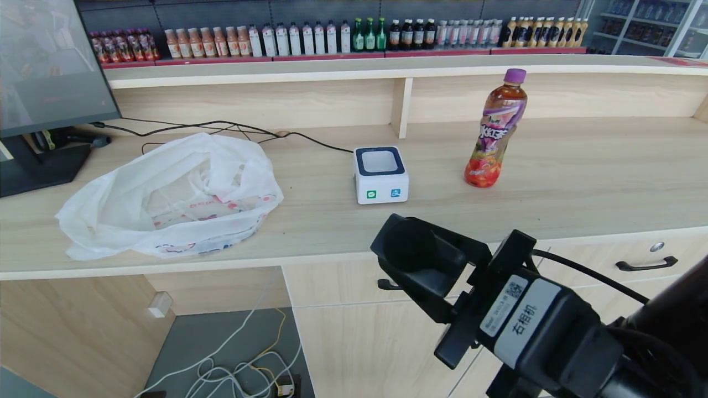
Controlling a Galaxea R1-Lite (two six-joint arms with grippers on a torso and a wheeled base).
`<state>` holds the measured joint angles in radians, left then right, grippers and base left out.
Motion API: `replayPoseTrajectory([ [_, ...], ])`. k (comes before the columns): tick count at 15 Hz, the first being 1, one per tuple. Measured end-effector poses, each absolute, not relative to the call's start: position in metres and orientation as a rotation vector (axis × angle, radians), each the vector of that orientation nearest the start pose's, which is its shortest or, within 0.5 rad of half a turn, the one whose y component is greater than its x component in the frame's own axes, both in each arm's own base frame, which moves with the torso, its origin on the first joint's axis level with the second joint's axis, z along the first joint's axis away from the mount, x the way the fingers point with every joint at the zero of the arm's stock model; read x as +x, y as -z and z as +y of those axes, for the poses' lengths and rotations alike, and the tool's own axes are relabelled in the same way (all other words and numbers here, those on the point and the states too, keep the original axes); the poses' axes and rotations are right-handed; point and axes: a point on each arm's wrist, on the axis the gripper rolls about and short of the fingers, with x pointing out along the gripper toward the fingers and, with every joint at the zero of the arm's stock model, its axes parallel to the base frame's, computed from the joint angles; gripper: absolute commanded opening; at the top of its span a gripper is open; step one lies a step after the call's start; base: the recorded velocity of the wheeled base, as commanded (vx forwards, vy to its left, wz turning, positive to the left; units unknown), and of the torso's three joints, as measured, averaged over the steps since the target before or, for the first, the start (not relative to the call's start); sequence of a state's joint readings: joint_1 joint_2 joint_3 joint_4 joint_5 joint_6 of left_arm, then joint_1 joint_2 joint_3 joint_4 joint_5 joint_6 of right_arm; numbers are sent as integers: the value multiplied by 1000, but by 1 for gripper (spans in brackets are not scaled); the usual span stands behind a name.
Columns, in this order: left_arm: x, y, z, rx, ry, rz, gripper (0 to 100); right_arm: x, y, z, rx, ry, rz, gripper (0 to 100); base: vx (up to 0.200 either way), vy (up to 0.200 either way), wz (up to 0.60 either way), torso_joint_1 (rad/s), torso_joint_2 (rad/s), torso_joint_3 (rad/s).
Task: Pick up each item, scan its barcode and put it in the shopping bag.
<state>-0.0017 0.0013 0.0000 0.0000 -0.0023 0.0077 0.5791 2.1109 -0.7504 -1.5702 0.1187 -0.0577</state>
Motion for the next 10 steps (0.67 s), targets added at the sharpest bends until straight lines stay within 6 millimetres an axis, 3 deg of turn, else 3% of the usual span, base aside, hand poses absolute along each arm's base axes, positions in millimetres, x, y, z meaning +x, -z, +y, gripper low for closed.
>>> replayPoseTrajectory([
  [2,-23,-76,0,8,4,1,100,303,-123,202,-8,-687,-225,0,0,0,0,0,0,0],
  [3,-23,-76,0,8,4,1,100,303,-123,202,-8,-685,-224,100,0,0,0,0,0,0],
  [10,-23,-76,0,8,4,1,100,301,-122,204,-9,-694,-218,100,0,0,0,0,0,0],
])
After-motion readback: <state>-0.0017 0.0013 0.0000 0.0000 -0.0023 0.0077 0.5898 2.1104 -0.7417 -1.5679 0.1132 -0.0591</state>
